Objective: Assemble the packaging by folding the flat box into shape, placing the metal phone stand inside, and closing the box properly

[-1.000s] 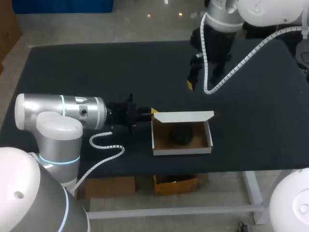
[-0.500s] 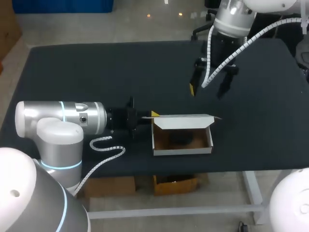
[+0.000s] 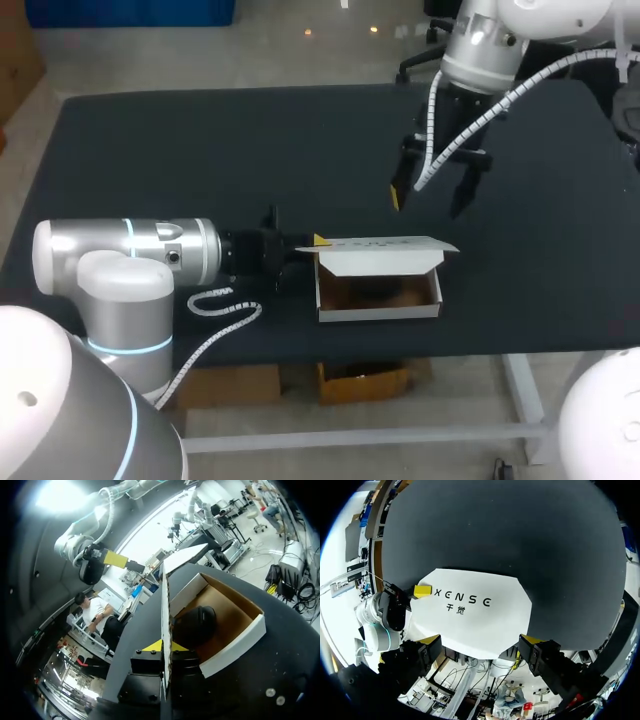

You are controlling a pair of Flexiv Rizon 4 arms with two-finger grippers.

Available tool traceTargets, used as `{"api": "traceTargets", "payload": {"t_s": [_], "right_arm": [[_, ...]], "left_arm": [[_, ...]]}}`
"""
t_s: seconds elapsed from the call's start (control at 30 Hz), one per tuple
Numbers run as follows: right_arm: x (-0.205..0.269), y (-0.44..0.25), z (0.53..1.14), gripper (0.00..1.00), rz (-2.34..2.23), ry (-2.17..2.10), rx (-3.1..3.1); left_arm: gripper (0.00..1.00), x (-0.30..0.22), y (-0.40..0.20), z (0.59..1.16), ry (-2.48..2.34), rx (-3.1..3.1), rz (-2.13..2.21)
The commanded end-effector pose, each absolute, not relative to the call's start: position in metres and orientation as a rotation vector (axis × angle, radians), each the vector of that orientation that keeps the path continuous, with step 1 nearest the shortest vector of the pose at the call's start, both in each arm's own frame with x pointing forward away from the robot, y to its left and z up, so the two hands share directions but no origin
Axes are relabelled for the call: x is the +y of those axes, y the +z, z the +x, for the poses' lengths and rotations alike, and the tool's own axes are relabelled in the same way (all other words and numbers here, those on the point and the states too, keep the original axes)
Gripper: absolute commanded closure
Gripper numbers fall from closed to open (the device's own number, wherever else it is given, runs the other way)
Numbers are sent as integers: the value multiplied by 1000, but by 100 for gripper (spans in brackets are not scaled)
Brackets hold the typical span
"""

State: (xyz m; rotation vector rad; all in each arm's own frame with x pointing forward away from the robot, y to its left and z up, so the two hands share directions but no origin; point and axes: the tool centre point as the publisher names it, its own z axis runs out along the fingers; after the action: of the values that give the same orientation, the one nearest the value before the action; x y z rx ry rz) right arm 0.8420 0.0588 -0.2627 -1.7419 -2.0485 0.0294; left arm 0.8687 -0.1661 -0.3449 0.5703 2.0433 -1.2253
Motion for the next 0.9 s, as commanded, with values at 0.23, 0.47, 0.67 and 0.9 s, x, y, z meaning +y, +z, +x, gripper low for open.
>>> {"api": "traceTargets", "payload": {"t_s": [0.23, 0.47, 0.67, 0.9], "right_arm": [[63, -273, 832, 0, -1712, 65, -1965], [53, -285, 821, 13, -1731, 86, -1899], [48, -291, 818, 32, -1742, 107, -1882], [45, -304, 819, 31, -1754, 116, -1872]], "left_arm": [[100, -168, -349, 868, -1213, 2030, 578], [100, -168, -350, 867, -1210, 2023, 598], [100, -168, -351, 865, -1207, 2014, 608], [100, -170, -352, 863, -1201, 2007, 620]]}}
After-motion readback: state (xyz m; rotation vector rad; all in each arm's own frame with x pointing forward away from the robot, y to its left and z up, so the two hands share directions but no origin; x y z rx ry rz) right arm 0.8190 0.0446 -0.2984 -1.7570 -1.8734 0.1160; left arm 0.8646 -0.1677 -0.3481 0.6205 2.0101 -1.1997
